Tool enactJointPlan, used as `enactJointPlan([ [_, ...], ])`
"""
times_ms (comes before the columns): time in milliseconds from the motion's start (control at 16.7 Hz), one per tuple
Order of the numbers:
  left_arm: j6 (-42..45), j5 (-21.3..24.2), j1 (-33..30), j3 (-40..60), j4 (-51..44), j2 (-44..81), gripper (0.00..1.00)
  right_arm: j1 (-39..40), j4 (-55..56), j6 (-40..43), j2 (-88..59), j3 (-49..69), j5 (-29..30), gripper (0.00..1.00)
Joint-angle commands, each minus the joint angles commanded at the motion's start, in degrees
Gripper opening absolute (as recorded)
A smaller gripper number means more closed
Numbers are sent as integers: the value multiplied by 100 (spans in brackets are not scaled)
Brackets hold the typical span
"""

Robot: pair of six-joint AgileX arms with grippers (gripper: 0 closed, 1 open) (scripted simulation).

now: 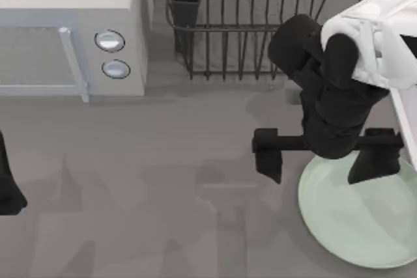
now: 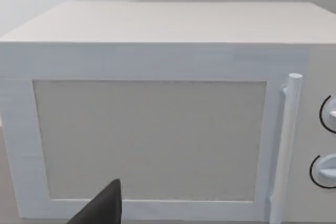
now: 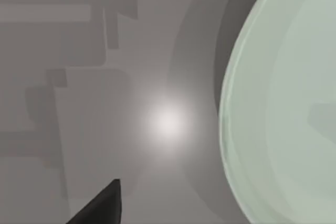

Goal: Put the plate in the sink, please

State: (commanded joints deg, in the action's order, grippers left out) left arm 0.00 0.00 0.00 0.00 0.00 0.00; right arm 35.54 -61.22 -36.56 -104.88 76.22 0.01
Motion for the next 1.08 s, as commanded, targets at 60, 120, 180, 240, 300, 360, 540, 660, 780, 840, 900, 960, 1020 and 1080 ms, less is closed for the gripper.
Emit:
enactJointPlan([
  [60,0,0,0,0,0,0,100,0,16,0,-10,-14,0,100],
  [120,0,0,0,0,0,0,100,1,89,0,-50,-72,0,100],
  [180,0,0,0,0,0,0,100,2,222,-1,-117,-161,1,100],
  [240,0,0,0,0,0,0,100,6,416,-4,-207,-271,2,100],
  [300,0,0,0,0,0,0,100,10,668,-8,-310,-397,2,100],
  [360,0,0,0,0,0,0,100,14,980,-11,-425,-536,3,100],
  [540,0,0,0,0,0,0,100,29,1839,-24,-783,-973,6,100],
  [660,0,0,0,0,0,0,100,39,2126,-32,-952,-1165,7,100],
  [780,0,0,0,0,0,0,100,41,2182,-34,-990,-1204,7,100],
  [840,0,0,0,0,0,0,100,41,2182,-34,-990,-1204,7,100],
  [900,0,0,0,0,0,0,100,41,2182,-34,-990,-1204,7,100],
  [960,0,0,0,0,0,0,100,41,2182,-34,-990,-1204,7,92],
  [1020,0,0,0,0,0,0,100,41,2182,-34,-990,-1204,7,85],
  [1080,0,0,0,0,0,0,100,41,2182,-34,-990,-1204,7,77],
])
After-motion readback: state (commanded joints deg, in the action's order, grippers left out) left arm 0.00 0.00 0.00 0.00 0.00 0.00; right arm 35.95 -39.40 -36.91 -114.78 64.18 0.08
